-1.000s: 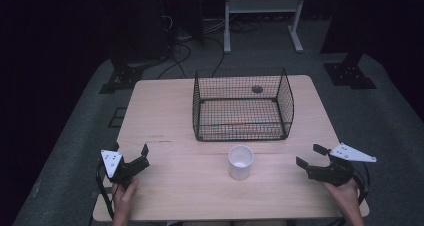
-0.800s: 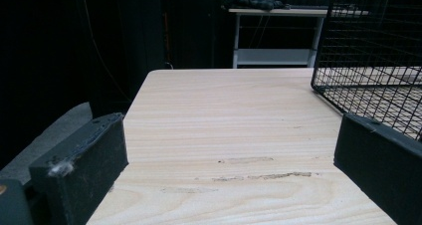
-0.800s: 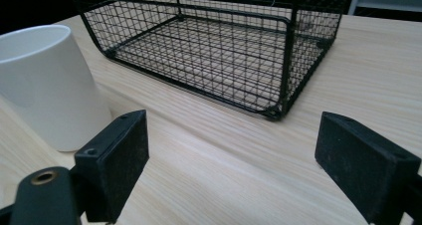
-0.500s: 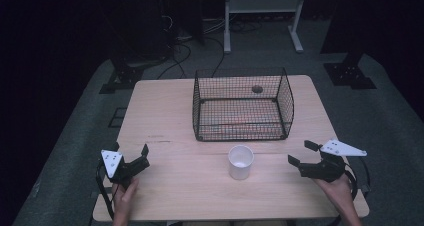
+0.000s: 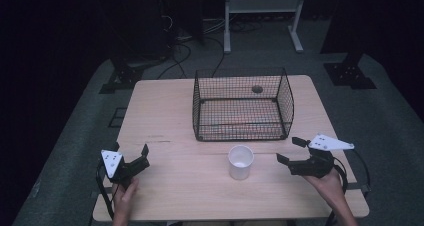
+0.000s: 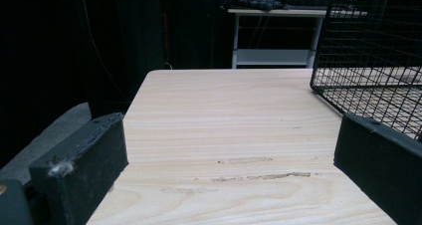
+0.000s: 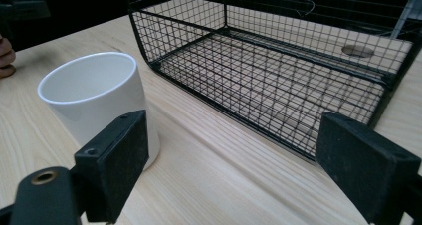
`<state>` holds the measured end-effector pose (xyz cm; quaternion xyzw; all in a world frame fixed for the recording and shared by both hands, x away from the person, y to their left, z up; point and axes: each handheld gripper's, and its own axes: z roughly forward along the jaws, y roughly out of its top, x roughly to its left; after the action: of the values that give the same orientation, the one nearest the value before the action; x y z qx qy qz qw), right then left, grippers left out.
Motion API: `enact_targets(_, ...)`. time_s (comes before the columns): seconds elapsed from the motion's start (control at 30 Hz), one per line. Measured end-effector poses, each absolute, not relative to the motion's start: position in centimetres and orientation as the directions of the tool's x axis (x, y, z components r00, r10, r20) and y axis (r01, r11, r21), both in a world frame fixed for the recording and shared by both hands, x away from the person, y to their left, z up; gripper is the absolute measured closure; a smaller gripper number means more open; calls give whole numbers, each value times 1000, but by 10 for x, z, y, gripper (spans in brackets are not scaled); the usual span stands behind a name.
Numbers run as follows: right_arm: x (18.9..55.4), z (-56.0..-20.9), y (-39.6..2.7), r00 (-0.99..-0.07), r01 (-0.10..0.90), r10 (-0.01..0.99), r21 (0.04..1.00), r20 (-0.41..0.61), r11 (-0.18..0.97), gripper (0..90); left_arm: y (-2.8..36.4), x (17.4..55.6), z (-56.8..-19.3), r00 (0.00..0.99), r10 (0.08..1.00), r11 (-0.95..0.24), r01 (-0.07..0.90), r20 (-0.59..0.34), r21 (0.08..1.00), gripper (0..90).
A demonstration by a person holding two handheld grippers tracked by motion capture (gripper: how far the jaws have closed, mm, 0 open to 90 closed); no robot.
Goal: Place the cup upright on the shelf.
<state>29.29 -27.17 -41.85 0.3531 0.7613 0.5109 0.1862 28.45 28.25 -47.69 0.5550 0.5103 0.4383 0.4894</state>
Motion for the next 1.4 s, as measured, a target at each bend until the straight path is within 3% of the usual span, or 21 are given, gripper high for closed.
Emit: enact_targets(1.4,284,-420,-195,-831,311,555,869,52,385,82,283,285,-477,94,995,4,138,-17,990,0)
